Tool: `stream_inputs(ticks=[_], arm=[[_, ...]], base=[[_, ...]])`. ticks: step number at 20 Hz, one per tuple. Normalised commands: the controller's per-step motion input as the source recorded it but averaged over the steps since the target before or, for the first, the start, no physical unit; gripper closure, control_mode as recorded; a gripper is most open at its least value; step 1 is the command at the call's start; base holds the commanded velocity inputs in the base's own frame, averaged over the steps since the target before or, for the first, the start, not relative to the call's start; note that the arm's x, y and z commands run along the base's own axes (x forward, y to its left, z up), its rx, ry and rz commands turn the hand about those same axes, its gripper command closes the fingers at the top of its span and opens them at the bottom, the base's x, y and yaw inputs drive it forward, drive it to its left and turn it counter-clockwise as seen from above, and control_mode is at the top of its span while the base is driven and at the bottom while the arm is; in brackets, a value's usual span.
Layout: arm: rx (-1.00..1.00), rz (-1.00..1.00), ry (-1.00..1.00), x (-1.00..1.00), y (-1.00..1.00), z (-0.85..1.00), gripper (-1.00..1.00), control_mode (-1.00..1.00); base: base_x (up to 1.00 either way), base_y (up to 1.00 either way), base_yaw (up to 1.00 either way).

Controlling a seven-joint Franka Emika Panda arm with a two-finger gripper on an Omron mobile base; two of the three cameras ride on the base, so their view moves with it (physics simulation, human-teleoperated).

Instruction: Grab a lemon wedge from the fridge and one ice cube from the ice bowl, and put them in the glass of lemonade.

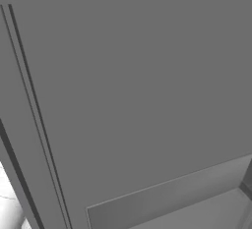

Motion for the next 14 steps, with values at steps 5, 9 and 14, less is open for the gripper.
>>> stream_inputs(ticks=[5,9,14], arm=[[0.01,0.02,-0.47,-0.75,0.00,0.80,-1.00,-1.00],[0.00,0.00,-0.01,0.00,0.00,0.00,-1.00,-1.00],[-0.07,0.05,-0.33,-0.48,0.02,0.07,-1.00,-1.00]], base=[[0.00,0.00,0.00],[0.00,0.00,0.00],[0.00,0.00,0.00]])
